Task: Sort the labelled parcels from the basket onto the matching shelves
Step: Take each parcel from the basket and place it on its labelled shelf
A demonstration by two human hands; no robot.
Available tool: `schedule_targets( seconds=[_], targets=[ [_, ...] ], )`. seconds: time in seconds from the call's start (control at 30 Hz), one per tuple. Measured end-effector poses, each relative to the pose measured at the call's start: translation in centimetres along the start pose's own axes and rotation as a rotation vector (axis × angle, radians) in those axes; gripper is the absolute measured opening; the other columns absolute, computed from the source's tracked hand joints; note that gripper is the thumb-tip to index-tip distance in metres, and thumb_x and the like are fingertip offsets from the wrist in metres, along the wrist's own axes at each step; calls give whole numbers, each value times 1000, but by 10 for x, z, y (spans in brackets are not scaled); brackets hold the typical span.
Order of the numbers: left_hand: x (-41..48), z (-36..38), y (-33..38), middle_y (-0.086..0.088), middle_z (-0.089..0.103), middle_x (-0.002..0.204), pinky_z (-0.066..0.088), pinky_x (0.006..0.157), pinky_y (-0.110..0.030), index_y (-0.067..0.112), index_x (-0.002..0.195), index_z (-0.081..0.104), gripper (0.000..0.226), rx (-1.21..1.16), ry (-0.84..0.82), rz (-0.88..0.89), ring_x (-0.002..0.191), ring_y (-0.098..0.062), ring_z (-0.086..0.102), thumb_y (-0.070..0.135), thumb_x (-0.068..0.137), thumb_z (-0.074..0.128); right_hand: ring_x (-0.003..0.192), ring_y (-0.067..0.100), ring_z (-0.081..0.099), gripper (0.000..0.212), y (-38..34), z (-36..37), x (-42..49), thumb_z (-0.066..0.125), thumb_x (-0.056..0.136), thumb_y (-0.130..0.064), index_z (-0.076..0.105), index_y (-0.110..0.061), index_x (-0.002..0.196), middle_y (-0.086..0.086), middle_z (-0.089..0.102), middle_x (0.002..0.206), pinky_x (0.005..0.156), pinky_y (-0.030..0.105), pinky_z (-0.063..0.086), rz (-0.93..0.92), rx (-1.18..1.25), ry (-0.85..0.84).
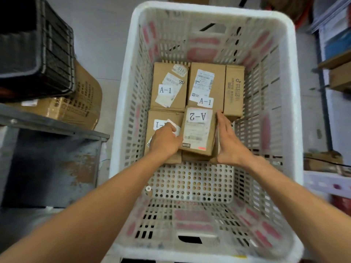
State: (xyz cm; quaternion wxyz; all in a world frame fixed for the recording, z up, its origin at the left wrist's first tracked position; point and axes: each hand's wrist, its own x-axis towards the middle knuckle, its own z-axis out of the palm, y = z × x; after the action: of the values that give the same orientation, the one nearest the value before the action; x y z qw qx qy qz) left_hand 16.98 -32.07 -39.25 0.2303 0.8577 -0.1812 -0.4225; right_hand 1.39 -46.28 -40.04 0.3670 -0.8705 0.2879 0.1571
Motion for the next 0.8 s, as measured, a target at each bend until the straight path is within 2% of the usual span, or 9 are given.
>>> schedule_targets(
  seconds=[0.07,0.17,0.23,0.3,0.37,0.5,0.63,0.73,0.8],
  targets=[
    [1,1,-17,-6,64,115,49,87,-35,15,118,54,35,6,-11,-37,103,-24,59,25,86,61,147,19,4,146,2,26,2,91,54,-35,-17,-19,151,3,1,159,120,43,15,103,212,10],
    [3,7,-33,-6,62,117,49,86,-32,16,121,53,39,-19,-46,-74,102,-23,59,23,84,65,135,16,38,128,-3,44,9,87,66,-27,-8,-19,152,-1,42,146,113,36,30,331,615,195],
    [5,12,-35,-5,59,123,47,89,-30,18,128,50,48,-45,-90,-67,108,-22,57,25,84,68,125,16,49,108,-2,45,16,86,69,-18,13,-12,149,-1,54,133,102,29,38,467,763,236],
    [6,19,-31,-4,54,131,44,93,-30,22,138,42,60,-115,-147,-37,116,-21,53,26,85,69,112,15,60,73,0,42,20,85,68,-9,45,-16,127,-2,62,119,88,21,47,467,837,209],
    [7,26,-22,-3,50,135,41,96,-29,25,145,34,69,-215,-180,-21,121,-20,50,27,86,70,102,10,62,60,0,43,22,82,69,-3,49,-22,115,-6,64,111,82,19,50,410,851,189],
    [5,38,-15,-2,57,133,42,97,-29,22,143,38,61,-276,-124,-18,119,-18,55,23,88,66,113,17,58,81,-3,52,25,82,71,-11,28,-15,130,0,60,125,102,39,47,403,826,179],
    [3,39,-20,-2,59,131,42,98,-29,21,140,42,58,-322,-92,-58,117,-18,56,16,88,66,112,21,61,91,-8,48,30,81,73,-20,17,-18,137,6,59,127,100,45,48,373,872,199],
    [2,38,-17,-1,62,127,42,92,-24,20,137,45,55,-325,-99,-54,113,-17,58,14,87,67,123,19,54,112,-3,44,29,83,66,-21,9,-35,148,1,52,139,104,47,44,300,894,158],
    [-2,38,-15,-1,64,123,44,87,-24,22,134,47,49,-305,-105,-57,108,-16,60,19,89,65,121,18,56,112,0,44,23,82,67,-14,11,-40,150,-1,52,140,100,45,48,298,947,155]
  ],
)
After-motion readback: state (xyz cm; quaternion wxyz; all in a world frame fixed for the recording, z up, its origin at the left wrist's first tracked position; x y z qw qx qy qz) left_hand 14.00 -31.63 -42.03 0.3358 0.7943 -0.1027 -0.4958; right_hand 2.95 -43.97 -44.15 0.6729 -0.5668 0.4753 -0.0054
